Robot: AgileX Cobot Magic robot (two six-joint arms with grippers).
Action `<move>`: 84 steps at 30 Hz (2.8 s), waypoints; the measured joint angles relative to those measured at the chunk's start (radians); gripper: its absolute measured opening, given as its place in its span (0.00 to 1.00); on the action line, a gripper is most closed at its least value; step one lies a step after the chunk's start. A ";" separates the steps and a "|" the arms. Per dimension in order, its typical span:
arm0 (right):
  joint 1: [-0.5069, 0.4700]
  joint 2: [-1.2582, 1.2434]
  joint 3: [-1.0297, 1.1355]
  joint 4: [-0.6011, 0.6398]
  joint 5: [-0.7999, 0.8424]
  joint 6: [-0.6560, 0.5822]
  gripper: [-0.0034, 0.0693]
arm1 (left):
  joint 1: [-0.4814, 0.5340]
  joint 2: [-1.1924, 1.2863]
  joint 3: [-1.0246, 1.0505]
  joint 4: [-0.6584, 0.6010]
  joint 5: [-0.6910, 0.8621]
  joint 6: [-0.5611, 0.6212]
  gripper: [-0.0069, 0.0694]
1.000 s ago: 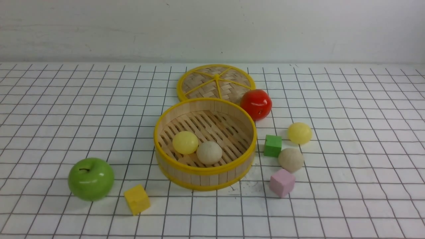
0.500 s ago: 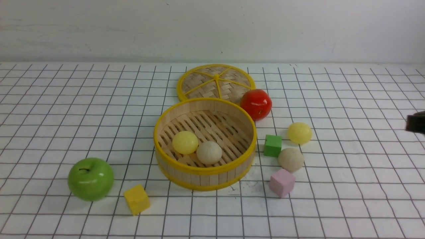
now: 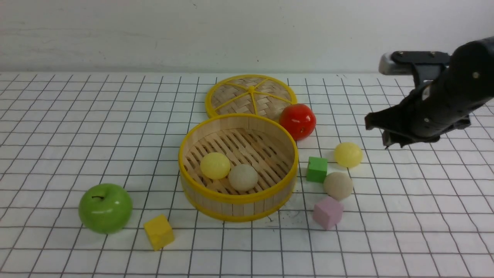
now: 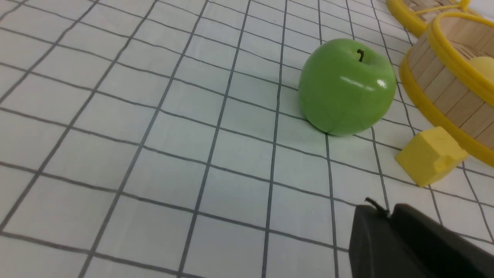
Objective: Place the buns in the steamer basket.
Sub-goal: Use the right arm to grab a steamed stuffed bun, then use the right arm to put the steamed stuffed bun into the steamer
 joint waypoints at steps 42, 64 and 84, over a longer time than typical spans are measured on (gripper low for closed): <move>0.001 0.266 -0.228 0.098 0.000 0.005 0.44 | 0.000 0.000 0.000 0.000 0.000 0.000 0.21; -0.012 0.370 -0.234 0.098 -0.141 0.001 0.29 | 0.000 0.000 0.000 0.000 0.000 0.000 0.23; -0.012 0.285 -0.236 0.111 -0.087 0.001 0.05 | 0.000 0.000 0.000 0.000 0.000 0.001 0.26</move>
